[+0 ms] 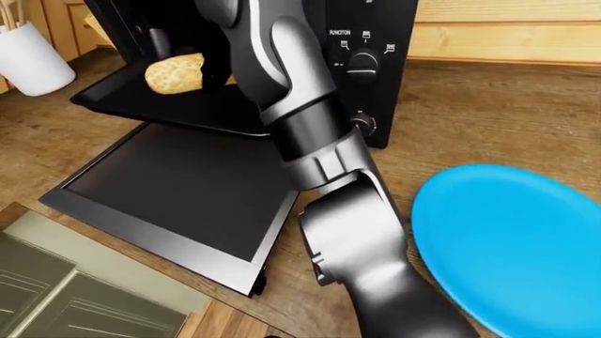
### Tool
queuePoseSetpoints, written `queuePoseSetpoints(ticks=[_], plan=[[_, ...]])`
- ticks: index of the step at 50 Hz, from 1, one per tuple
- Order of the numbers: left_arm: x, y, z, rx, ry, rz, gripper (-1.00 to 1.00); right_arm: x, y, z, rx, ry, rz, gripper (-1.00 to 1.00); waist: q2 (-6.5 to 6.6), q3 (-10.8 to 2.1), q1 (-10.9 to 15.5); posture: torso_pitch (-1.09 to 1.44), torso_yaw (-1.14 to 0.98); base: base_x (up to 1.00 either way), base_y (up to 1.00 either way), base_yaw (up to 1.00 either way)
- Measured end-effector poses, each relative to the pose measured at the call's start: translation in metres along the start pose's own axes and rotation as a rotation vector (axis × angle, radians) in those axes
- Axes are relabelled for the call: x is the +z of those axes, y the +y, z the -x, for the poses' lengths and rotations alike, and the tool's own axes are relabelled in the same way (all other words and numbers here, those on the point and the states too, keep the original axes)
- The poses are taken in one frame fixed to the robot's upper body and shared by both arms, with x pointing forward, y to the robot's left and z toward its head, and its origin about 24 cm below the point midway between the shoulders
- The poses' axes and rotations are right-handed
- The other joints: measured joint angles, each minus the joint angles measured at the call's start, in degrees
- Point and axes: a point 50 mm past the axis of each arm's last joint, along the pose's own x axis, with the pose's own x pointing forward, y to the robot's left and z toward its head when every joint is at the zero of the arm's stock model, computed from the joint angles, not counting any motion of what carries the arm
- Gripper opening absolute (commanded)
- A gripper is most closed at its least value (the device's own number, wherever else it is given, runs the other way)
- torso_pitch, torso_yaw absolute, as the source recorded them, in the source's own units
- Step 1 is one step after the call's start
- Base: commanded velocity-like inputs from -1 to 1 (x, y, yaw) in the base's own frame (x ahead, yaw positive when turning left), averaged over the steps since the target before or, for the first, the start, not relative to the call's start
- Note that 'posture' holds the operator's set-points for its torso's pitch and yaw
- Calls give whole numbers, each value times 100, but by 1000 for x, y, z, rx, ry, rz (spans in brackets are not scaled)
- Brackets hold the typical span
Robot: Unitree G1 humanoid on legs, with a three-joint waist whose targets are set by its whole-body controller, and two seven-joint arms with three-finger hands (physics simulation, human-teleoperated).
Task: Place the baguette on the tray of the toaster oven.
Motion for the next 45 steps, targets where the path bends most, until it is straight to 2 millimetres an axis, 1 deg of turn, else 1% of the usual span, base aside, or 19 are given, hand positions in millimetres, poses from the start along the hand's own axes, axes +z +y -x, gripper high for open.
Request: queuePoseSetpoints(ticks=[3, 4, 5, 6, 8, 12, 13, 15, 16, 20, 21, 23, 28, 34, 38, 45], plan=[[1, 0, 0, 0, -2, 0, 100, -3, 1, -1, 1, 9, 2, -58, 2, 0, 1, 0, 63, 0, 0, 0], [1, 0, -1, 0, -2, 1, 100, -3, 2, -2, 0, 11, 2, -48, 2, -1, 1, 0, 63, 0, 0, 0], [1, 0, -1, 1, -2, 1, 100, -4, 2, -2, 0, 11, 1, -48, 3, -3, 1, 0, 63, 0, 0, 0], [1, 0, -1, 1, -2, 1, 100, -4, 3, -2, 0, 11, 2, -41, 4, -3, 1, 0, 63, 0, 0, 0], [1, 0, -1, 0, -2, 0, 100, -5, 5, -3, 5, 11, 3, -35, 5, -2, 1, 0, 63, 0, 0, 0], [0, 0, 0, 0, -2, -2, 100, -6, 7, -3, 9, 14, 3, -28, 5, 0, 2, 0, 63, 0, 0, 0], [0, 0, 0, -1, -2, -2, 100, -7, 8, -3, 9, 16, 3, -22, 4, 0, 3, 0, 63, 0, 0, 0], [0, 0, 0, 0, -2, -2, 100, -7, 8, -3, 9, 18, 1, -21, 3, 2, 4, 0, 63, 0, 0, 0], [0, 0, 0, 1, -1, -2, 100, -7, 8, -3, 8, 19, 1, -15, 3, 2, 4, 0, 63, 0, 0, 0], [0, 1, 1, 5, -1, -3, 100, -7, 7, -3, 8, 20, 6, -10, 1, 3, 2, 0, 63, 0, 0, 0], [0, 1, 1, 6, -2, -2, 100, -6, 7, -2, 6, 21, 7, 13, 1, 2, 4, 0, 63, 0, 0, 0], [0, 2, 2, 9, 0, -3, 100, -6, 7, -2, 2, 19, 10, 18, -1, -6, -1, 0, 63, 0, 0, 0], [0, 4, 4, 14, 1, -3, 100, -6, 11, -2, 14, 19, 10, 25, 3, -16, 2, 0, 63, 0, 0, 0], [-1, 3, 4, 9, 4, -4, 100, -11, 15, -6, 25, 27, 5, 32, 0, -15, 0, 0, 63, 0, 0, 0], [0, 4, 3, 12, 1, -4, 100, -11, 14, -6, 22, 26, 6, 33, -2, -7, 2, 0, 63, 0, 0, 0], [0, 3, 1, 6, 0, -3, 100, -4, 9, -1, 12, 9, 12, 31, -5, -7, 5, 0, 63, 0, 0, 0]])
